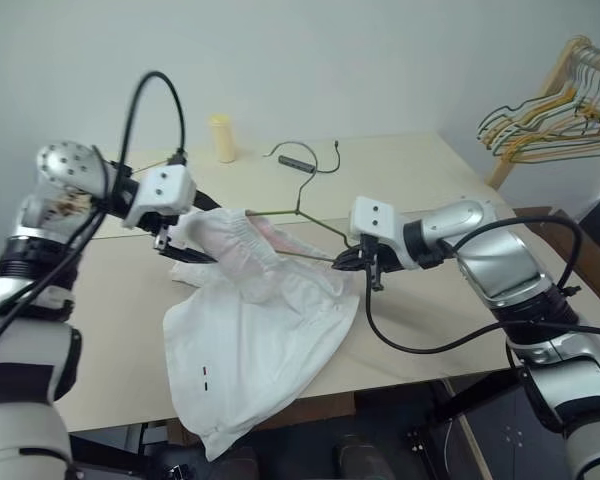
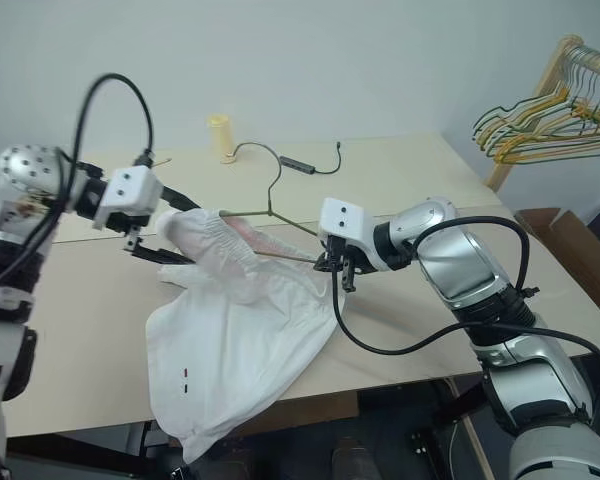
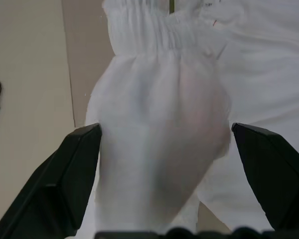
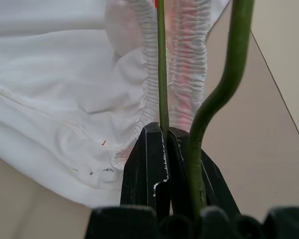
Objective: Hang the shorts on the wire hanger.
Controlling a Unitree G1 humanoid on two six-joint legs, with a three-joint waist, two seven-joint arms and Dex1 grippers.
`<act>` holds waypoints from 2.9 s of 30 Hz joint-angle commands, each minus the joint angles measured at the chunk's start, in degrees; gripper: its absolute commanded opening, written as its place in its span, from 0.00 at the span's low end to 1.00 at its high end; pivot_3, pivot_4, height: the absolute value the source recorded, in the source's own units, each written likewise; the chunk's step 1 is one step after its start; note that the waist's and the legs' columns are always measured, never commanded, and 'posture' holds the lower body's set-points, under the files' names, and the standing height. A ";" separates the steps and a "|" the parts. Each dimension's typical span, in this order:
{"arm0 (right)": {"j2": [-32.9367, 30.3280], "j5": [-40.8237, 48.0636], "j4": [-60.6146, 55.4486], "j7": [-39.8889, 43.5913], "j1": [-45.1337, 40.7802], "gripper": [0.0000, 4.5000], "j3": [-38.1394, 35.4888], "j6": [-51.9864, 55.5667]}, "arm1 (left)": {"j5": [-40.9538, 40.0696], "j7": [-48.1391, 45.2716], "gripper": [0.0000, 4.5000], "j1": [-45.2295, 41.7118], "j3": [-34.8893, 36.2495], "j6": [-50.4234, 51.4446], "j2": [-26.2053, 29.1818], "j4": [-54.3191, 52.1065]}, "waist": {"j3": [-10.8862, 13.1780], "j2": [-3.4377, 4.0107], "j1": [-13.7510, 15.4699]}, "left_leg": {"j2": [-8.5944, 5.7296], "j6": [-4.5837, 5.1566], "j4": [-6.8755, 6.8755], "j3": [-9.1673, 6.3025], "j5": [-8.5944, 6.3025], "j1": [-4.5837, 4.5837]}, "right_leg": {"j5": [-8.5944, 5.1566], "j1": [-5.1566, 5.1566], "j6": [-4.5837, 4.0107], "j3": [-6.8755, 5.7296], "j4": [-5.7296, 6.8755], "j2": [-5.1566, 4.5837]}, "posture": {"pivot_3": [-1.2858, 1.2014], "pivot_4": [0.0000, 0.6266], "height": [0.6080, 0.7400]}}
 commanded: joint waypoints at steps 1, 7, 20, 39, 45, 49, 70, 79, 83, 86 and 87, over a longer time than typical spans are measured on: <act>-0.22 0.44 -2.92 0.45 -1.28 0.00 -0.94 -0.63 | 2.30 0.03 0.91 -2.74 0.56 -2.37 -2.44 3.83 | 0.00 0.00 -0.15 | 0.00 0.00 0.00 0.00 0.00 -0.05 | 0.00 -0.08 0.00 0.01 0.01 0.00 | 0.48 0.00 1.00; -0.28 1.39 -4.68 0.18 -1.02 0.00 -1.81 1.25 | 1.70 -0.28 0.52 -2.17 0.93 -2.80 -3.89 5.81 | 0.00 0.00 -1.75 | -0.03 0.01 0.10 -0.05 0.01 -0.48 | 0.01 -0.49 0.00 0.01 0.12 -0.04 | 0.47 0.00 1.00; -0.11 1.85 -5.56 -0.80 0.78 0.06 -3.76 -1.59 | -1.37 -0.28 0.00 -0.09 2.95 3.42 -3.15 2.90 | -0.01 0.00 -3.70 | -0.05 0.01 0.11 -0.37 0.01 -0.45 | 0.01 -0.47 0.00 0.01 0.16 -0.07 | 0.47 0.00 1.00; 2.40 10.05 -10.24 -20.05 29.88 0.99 -29.95 -0.56 | -5.42 4.07 0.00 11.95 12.53 18.76 1.19 -10.22 | -0.02 -0.03 -3.75 | -0.08 0.01 0.16 -0.68 0.02 -0.25 | 0.00 -0.35 0.02 0.05 0.50 -0.08 | 0.47 0.02 1.00; 11.60 8.65 -8.86 -21.95 29.11 0.99 -19.33 -3.24 | -5.51 5.46 0.00 12.80 13.05 20.18 0.32 -12.03 | -0.02 -0.03 -4.61 | -0.03 0.01 0.15 -0.58 0.03 0.29 | 0.00 0.00 0.02 0.24 0.70 0.04 | 0.47 0.02 1.00; 16.26 4.86 -4.95 -24.03 25.62 0.99 -11.99 -5.44 | -5.60 5.75 0.00 13.10 13.19 20.74 0.34 -13.07 | -0.02 -0.03 -4.60 | -0.01 0.01 0.16 -0.64 0.03 0.57 | -0.02 0.30 0.05 0.23 0.67 0.08 | 0.47 0.02 1.00; 14.23 4.56 2.61 -27.48 21.48 0.01 -15.68 -2.90 | -5.26 3.36 0.00 17.64 14.15 21.26 4.98 -16.46 | -0.02 -0.03 -3.10 | -0.06 0.00 0.12 -0.75 0.02 0.45 | -0.01 0.29 0.04 0.11 0.52 0.02 | 0.48 0.01 1.00; 2.51 6.97 0.08 -20.11 19.58 0.01 -18.19 -4.83 | 2.06 6.15 0.00 19.00 10.69 14.32 7.64 -10.88 | -0.02 -0.03 -2.98 | -0.05 0.00 0.12 -0.68 0.02 0.51 | -0.02 0.37 0.05 0.10 0.49 0.02 | 0.47 0.00 1.00; 0.87 7.97 -1.25 -18.60 19.16 0.01 -17.86 -5.18 | 1.16 8.05 0.00 18.62 11.36 14.77 5.55 -10.10 | -0.03 -0.04 -2.88 | -0.04 0.00 0.12 -0.68 0.02 0.45 | -0.03 0.36 0.06 0.06 0.44 0.02 | 0.47 0.00 1.00; 0.55 8.46 -2.10 -18.19 19.27 0.01 -17.67 -5.07 | 0.93 9.37 0.00 18.38 11.73 15.48 4.54 -9.96 | -0.03 -0.04 -2.92 | -0.05 0.00 0.12 -0.69 0.02 0.38 | -0.03 0.31 0.06 0.05 0.44 -0.01 | 0.47 0.00 1.00; 0.53 8.51 -2.30 -18.20 19.13 0.01 -17.72 -4.88 | 0.90 8.22 0.00 18.96 11.39 14.51 4.95 -10.29 | -0.03 -0.04 -2.93 | -0.05 0.00 0.12 -0.69 0.02 0.37 | -0.03 0.30 0.06 0.05 0.44 -0.02 | 0.47 0.00 1.00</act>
